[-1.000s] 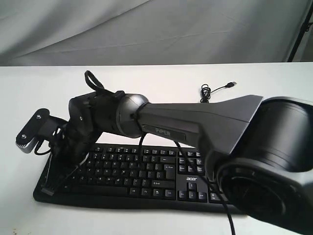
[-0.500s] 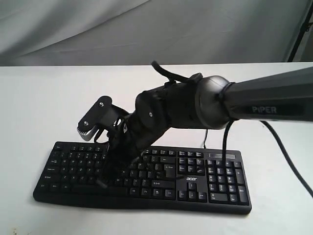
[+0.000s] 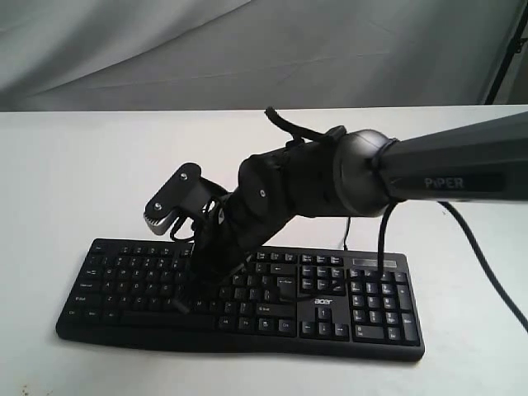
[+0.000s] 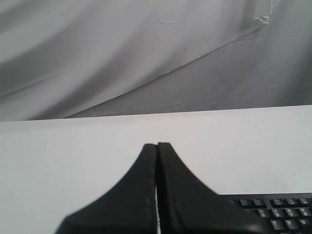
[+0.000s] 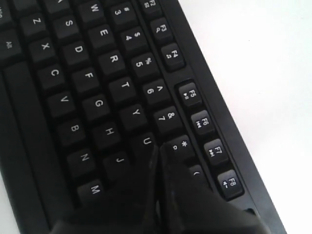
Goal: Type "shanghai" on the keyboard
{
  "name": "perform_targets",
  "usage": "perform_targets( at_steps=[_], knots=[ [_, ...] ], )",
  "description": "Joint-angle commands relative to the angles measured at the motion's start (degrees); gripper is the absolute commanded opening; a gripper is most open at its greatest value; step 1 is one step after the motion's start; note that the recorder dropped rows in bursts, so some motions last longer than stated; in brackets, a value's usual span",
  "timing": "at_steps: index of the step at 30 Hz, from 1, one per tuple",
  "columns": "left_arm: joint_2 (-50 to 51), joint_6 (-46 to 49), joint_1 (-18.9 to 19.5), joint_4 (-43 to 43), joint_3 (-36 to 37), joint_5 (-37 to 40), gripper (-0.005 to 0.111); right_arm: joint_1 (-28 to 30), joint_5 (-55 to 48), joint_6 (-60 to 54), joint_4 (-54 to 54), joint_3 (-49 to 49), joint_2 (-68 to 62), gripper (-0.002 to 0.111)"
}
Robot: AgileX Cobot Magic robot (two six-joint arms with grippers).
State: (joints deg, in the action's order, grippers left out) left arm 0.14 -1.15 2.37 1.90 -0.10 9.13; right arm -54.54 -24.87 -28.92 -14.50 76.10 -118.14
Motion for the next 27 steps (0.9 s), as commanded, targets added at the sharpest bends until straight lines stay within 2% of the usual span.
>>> perform_targets(
  at_steps=[1, 27],
  knots=[
    [-0.1, -0.2, -0.4, 0.0, 0.1, -0.3, 0.000, 0.4, 0.7, -1.0, -1.7, -0.3, -0.7, 0.000],
    [-0.1, -0.2, -0.4, 0.0, 0.1, -0.3, 0.000, 0.8, 1.3, -1.0, -1.6, -0.3, -2.3, 0.000]
  ],
)
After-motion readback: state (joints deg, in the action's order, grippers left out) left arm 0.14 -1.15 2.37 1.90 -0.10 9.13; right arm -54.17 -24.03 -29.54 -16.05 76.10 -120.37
